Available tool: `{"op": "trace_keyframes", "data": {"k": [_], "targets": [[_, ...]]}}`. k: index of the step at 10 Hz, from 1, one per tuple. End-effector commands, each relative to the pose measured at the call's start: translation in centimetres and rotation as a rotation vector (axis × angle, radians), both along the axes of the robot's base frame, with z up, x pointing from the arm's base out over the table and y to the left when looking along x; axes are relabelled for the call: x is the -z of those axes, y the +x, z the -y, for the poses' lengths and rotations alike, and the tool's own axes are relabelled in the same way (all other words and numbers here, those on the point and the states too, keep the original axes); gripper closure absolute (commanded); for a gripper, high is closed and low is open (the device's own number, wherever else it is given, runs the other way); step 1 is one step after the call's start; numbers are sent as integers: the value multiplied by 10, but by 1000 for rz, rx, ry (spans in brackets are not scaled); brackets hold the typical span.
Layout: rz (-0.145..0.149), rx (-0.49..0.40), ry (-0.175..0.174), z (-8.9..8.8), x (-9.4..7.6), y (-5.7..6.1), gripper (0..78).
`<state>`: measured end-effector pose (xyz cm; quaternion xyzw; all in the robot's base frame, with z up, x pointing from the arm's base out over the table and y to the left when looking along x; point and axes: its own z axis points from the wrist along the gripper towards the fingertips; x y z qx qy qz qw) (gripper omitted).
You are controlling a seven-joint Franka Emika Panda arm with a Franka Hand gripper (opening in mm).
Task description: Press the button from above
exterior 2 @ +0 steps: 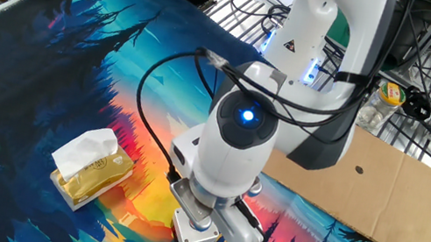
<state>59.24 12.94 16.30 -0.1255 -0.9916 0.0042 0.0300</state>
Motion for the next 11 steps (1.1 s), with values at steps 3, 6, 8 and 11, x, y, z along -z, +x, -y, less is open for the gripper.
{"op": "trace_keyframes", "data": {"k": [3,6,8,11], "targets": [[12,-3,-4,0,10,-5,776],[26,-3,-4,-1,23,-6,776],[39,-1,-3,-2,37,-9,776],[40,0,-4,-2,43,-11,776]]}}
